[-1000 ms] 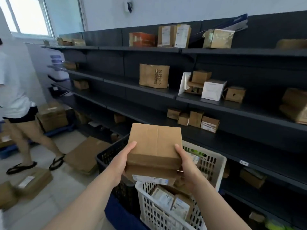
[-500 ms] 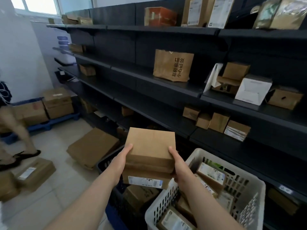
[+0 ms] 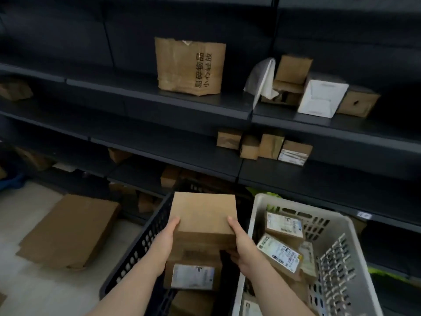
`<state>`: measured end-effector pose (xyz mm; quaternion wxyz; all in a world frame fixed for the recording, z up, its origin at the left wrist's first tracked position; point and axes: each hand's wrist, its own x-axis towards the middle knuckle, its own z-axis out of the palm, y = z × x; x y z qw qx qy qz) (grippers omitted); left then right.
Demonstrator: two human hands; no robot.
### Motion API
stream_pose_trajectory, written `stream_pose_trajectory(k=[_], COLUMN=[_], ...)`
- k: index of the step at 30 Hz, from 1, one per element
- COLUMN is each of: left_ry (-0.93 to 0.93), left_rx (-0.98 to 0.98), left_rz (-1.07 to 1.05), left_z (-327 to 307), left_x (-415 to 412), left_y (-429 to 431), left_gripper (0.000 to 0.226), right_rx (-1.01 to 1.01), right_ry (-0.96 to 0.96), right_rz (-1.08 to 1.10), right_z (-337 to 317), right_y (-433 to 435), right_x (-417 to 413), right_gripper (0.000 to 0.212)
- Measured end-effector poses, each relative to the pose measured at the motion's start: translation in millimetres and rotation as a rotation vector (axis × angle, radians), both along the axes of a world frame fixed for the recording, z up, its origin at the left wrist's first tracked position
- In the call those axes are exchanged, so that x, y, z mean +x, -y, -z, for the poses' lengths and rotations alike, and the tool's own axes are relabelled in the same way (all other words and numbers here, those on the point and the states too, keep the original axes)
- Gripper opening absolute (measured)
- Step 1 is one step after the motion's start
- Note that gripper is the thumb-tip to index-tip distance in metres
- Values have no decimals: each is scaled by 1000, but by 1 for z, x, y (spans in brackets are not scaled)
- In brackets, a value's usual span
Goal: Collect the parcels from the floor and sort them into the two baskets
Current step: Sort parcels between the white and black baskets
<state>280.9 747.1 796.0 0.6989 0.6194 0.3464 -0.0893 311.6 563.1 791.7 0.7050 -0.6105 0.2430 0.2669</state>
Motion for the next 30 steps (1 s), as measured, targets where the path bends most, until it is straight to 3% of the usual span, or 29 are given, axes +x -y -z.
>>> stream_pose_trajectory(k=[3, 6, 12, 15, 21, 27, 30], left_ry=[43, 129, 218, 161, 136, 54, 21], left_rx=[29, 48, 219, 218, 305, 209, 176], left_rz=[132, 279, 621, 734, 766, 747, 698], left_z=[4, 4, -5, -8, -4, 6, 12], left_x=[22, 37, 45, 50, 44, 39, 33], left_y=[15, 51, 118, 144, 190, 224, 236], left_gripper=[68, 58, 64, 71, 52, 60, 45], right_rx=[-86, -163, -198, -226, -397, -349, -284], right_ry=[44, 58, 122, 135, 15, -37, -24], right_rz=[120, 251, 511, 572, 576, 514, 500], right_z=[2, -5, -21, -20, -14, -3, 2], right_y=[23, 62, 137, 168, 213, 250, 263], right_x=[5, -4, -42, -60, -90, -101, -100], right_gripper=[59, 48, 65, 78, 76, 61, 49])
